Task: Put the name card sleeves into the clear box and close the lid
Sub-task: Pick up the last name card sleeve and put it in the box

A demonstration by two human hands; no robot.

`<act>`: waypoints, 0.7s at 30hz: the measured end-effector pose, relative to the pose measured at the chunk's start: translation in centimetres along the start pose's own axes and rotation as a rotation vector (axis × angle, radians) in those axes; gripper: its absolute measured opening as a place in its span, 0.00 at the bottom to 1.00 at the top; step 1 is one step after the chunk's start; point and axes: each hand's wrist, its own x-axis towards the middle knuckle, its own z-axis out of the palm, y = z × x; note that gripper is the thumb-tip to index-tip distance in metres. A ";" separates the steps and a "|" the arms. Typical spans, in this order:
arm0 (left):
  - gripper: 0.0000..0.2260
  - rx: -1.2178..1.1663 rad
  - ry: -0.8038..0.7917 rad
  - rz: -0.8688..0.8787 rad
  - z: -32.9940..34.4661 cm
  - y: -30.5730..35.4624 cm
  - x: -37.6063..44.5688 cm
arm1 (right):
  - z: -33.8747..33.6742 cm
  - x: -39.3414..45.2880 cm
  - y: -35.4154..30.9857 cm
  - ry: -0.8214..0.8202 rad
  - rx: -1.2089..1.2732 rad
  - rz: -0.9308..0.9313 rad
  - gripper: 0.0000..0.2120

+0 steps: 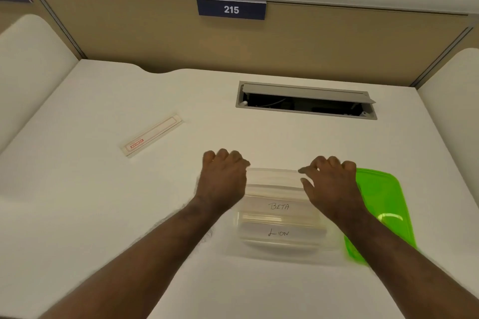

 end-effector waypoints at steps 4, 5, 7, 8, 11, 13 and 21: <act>0.14 0.013 0.072 -0.188 -0.4 -4.4 -0.1 | -0.9 2.3 -1.1 0.076 0.076 0.003 0.13; 0.15 0.024 0.079 -0.229 -0.3 -5.6 -0.2 | -0.9 3.0 -1.6 0.079 0.092 -0.002 0.14; 0.17 0.051 0.083 -0.314 -0.1 -8.1 -0.6 | -0.8 4.5 -2.8 0.083 0.120 -0.019 0.16; 0.17 0.064 0.081 -0.359 0.0 -9.4 -0.8 | -0.7 5.2 -3.6 0.085 0.136 -0.029 0.16; 0.19 0.095 0.059 -0.488 0.7 -13.4 -2.0 | -0.2 7.8 -6.3 0.068 0.179 -0.062 0.17; 0.21 0.094 0.060 -0.558 1.1 -16.0 -2.8 | 0.1 9.6 -8.4 0.041 0.199 -0.091 0.18; 0.28 0.133 -0.098 -0.670 2.6 -25.3 -4.7 | 1.8 15.1 -17.9 -0.075 0.288 -0.200 0.21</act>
